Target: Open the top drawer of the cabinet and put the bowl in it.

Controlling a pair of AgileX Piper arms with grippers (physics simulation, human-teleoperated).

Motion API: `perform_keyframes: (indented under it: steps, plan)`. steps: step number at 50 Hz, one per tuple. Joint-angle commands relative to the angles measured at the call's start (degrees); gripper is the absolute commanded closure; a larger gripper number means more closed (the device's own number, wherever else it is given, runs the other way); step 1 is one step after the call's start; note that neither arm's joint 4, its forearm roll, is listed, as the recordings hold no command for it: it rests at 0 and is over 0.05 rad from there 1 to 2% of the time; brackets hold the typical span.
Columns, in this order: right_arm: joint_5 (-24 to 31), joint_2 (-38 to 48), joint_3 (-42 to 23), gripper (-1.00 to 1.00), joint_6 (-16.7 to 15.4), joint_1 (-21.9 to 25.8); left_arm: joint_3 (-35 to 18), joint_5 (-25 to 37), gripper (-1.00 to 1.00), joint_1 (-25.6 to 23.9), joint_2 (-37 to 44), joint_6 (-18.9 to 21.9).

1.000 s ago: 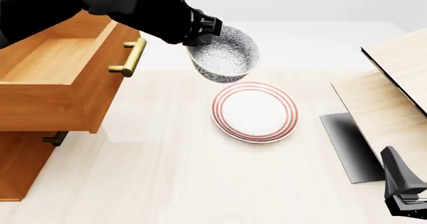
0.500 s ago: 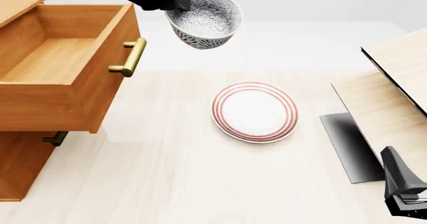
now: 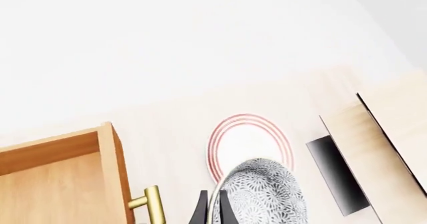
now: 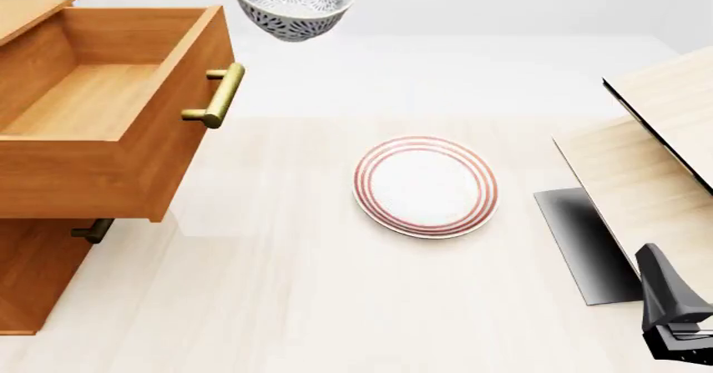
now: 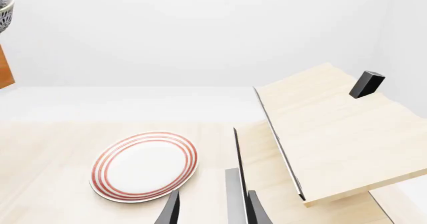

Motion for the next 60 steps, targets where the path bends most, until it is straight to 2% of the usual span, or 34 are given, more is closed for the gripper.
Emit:
perform_keyframes:
  steps: [1, 60]
  plan:
    - [0.0, -0.1, 0.0, -1.0, 0.0, 0.0, -0.8, 0.8, 1.0, 2.8, -1.5, -0.8]
    - [0.0, -0.1, 0.0, -1.0, 0.0, 0.0, 16.4, -3.9, 1.0, 20.1, -14.7, -6.6]
